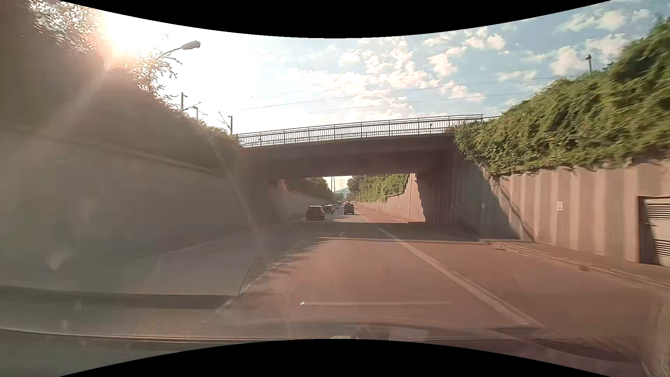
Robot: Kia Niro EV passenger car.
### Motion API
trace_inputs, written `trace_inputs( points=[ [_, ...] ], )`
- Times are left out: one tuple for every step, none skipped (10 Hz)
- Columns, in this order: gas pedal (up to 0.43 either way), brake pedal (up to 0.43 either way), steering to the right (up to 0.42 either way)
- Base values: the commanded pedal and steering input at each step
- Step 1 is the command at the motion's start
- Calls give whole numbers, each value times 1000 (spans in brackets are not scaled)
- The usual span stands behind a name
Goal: Follow the waypoints while adhering to traffic rules and regulations
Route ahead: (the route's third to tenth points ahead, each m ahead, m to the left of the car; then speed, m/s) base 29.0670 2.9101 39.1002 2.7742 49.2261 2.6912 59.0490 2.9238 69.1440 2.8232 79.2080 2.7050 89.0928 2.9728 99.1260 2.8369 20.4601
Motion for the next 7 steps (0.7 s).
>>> trace_inputs(
  points=[
    [87,0,0],
    [98,0,0],
    [110,0,0],
    [110,0,0],
    [110,0,0],
    [110,0,0],
    [110,0,0]
  ],
)
